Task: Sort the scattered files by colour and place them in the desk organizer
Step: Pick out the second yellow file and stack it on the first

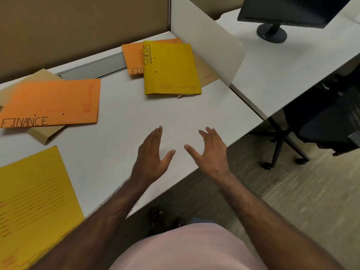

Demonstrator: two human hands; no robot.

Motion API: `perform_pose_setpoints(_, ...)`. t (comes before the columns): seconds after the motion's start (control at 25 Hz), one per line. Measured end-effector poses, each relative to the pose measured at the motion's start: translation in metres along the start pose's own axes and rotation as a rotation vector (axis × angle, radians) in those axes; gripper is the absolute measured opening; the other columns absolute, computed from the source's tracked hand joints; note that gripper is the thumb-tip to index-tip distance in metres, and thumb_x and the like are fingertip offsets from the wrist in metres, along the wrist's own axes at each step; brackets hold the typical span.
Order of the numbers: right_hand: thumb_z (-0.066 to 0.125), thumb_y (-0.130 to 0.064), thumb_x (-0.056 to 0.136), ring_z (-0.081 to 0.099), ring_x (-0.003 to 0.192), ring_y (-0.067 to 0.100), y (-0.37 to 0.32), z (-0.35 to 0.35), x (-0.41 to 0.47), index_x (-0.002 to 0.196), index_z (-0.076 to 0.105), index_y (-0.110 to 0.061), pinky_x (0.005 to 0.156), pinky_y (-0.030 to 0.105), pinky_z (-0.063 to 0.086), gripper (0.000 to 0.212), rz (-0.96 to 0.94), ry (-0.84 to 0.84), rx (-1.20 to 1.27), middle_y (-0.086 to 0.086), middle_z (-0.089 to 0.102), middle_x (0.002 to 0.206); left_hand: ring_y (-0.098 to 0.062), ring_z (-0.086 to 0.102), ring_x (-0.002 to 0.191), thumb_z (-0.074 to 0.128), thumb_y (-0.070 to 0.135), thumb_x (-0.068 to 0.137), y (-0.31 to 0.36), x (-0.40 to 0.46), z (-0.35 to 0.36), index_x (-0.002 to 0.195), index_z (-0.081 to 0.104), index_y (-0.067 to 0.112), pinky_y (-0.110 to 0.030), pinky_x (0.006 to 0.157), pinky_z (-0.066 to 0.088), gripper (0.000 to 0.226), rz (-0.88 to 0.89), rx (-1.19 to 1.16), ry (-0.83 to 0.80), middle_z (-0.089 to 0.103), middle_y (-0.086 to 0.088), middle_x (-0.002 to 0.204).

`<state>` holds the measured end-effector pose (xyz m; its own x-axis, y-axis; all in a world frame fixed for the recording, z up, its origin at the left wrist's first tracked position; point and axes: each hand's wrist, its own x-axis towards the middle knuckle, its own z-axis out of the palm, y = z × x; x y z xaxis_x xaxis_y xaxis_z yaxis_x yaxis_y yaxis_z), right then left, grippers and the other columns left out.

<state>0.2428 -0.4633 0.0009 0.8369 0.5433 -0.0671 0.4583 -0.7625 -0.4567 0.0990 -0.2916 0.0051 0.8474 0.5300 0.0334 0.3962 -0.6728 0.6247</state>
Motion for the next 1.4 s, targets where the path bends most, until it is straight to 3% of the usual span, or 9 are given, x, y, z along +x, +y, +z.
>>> perform_pose_setpoints(0.24, 0.05, -0.081, 0.094, 0.01, 0.163, 0.018, -0.017, 0.008, 0.042, 0.162, 0.035, -0.03, 0.129, 0.053, 0.017, 0.086, -0.05, 0.021, 0.049, -0.002, 0.021, 0.175, -0.03, 0.034, 0.156, 0.061, 0.055, 0.1, -0.001, 0.041, -0.001, 0.165, 0.027, 0.014, -0.056, 0.129, 0.019, 0.084, -0.046, 0.044, 0.086, 0.036, -0.01, 0.169)
perform_pose_setpoints(0.48, 0.055, -0.079, 0.093, 0.022, 0.16, 0.02, -0.008, 0.013, 0.102, 0.159, 0.04, -0.03, 0.127, 0.054, 0.024, 0.083, -0.058, 0.02, 0.052, -0.001, 0.028, 0.172, -0.034, 0.04, 0.152, 0.065, 0.046, 0.102, -0.006, 0.101, 0.003, 0.161, 0.037, 0.009, -0.054, 0.124, 0.032, 0.075, -0.059, 0.053, 0.134, 0.043, -0.015, 0.165)
perform_pose_setpoints(0.72, 0.061, -0.072, 0.094, 0.032, 0.154, 0.023, 0.009, 0.009, 0.189, 0.156, 0.047, -0.023, 0.124, 0.048, 0.027, 0.08, -0.101, 0.019, 0.105, 0.005, 0.04, 0.166, -0.03, 0.038, 0.153, 0.062, 0.046, 0.103, -0.009, 0.172, 0.008, 0.159, 0.041, 0.01, -0.047, 0.123, 0.03, 0.07, -0.194, 0.066, 0.145, 0.043, -0.013, 0.164)
perform_pose_setpoints(0.92, 0.068, -0.062, 0.096, 0.039, 0.15, 0.03, 0.015, 0.008, 0.269, 0.152, 0.053, -0.015, 0.119, 0.048, 0.031, 0.074, -0.168, 0.057, 0.106, 0.012, 0.046, 0.161, -0.035, 0.039, 0.151, 0.061, 0.037, 0.106, -0.019, 0.234, 0.011, 0.156, 0.043, 0.002, -0.05, 0.123, 0.032, 0.064, -0.271, 0.075, 0.178, 0.044, -0.019, 0.162)
perform_pose_setpoints(1.16, 0.066, -0.057, 0.099, 0.042, 0.147, 0.031, 0.019, 0.009, 0.333, 0.154, 0.05, -0.012, 0.115, 0.047, 0.037, 0.073, -0.173, 0.019, 0.144, 0.013, 0.047, 0.158, -0.039, 0.036, 0.152, 0.06, 0.036, 0.106, -0.035, 0.283, 0.01, 0.159, 0.037, -0.002, -0.056, 0.124, 0.032, 0.069, -0.368, 0.065, 0.195, 0.039, -0.023, 0.163)
perform_pose_setpoints(1.4, 0.067, -0.052, 0.1, 0.039, 0.149, 0.033, 0.018, 0.01, 0.363, 0.156, 0.047, -0.01, 0.122, 0.047, 0.032, 0.073, -0.169, -0.017, 0.165, 0.016, 0.044, 0.16, -0.032, 0.033, 0.155, 0.064, 0.05, 0.102, -0.044, 0.302, 0.014, 0.164, 0.027, 0.005, -0.045, 0.126, 0.029, 0.085, -0.578, -0.093, 0.214, 0.034, -0.016, 0.168)
